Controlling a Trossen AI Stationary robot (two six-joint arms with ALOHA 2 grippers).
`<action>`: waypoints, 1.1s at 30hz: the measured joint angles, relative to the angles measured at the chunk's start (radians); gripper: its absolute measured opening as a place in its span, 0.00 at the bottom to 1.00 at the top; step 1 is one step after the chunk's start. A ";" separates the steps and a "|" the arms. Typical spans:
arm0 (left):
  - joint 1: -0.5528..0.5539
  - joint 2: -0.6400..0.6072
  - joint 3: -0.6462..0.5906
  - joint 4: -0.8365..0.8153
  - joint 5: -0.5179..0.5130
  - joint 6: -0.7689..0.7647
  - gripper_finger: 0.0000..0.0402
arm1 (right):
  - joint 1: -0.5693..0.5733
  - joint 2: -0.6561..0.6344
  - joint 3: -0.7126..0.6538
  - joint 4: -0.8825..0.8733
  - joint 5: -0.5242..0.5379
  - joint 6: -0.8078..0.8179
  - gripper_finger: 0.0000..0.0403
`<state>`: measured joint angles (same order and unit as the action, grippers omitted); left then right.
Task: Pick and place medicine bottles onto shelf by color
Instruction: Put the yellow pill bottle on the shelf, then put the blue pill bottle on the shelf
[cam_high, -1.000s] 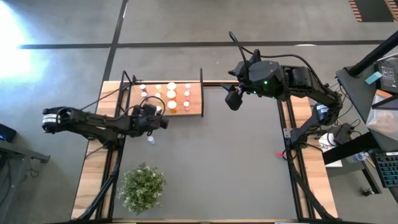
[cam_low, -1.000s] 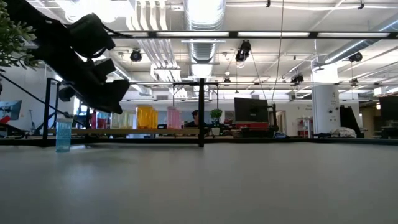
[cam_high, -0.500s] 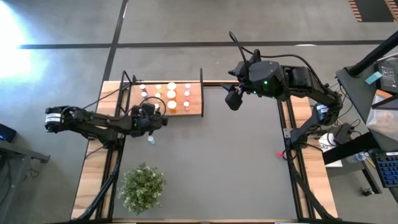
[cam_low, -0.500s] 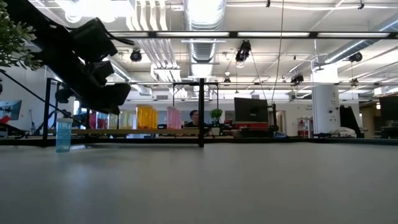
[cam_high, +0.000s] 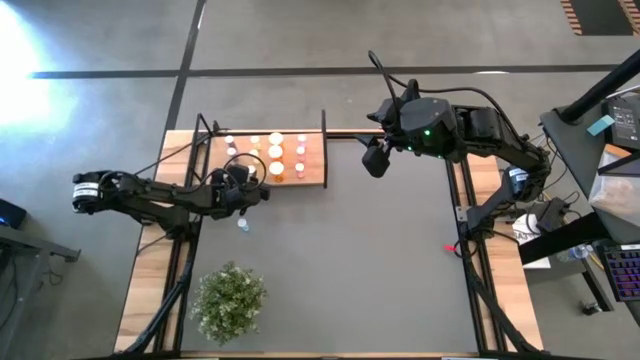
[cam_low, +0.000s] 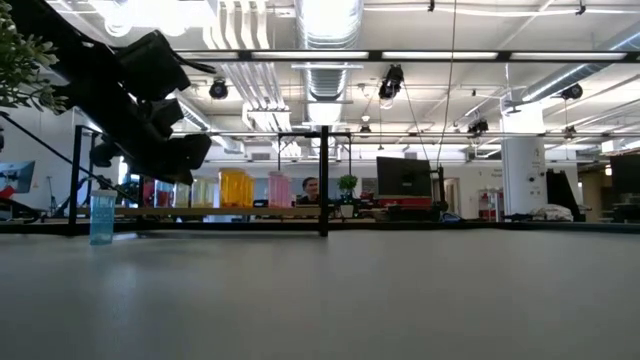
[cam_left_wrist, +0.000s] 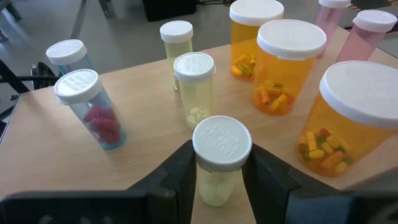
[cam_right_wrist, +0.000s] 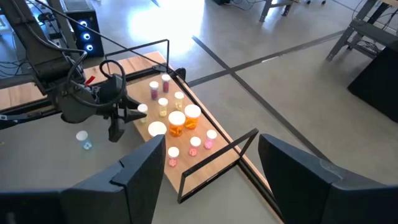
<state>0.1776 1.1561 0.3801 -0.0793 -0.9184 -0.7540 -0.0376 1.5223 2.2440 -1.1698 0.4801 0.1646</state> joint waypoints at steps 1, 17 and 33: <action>0.000 0.000 0.000 0.001 0.001 0.000 0.25 | 0.000 0.000 0.000 0.000 0.000 0.000 0.62; 0.000 -0.016 0.001 0.016 0.007 0.024 0.44 | 0.000 0.000 0.000 0.000 0.000 0.000 0.62; 0.000 -0.182 0.036 0.018 -0.011 0.200 0.46 | 0.000 0.000 0.000 0.000 0.000 0.000 0.62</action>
<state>0.1776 0.9745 0.4161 -0.0615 -0.9295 -0.5535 -0.0379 1.5222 2.2440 -1.1701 0.4801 0.1646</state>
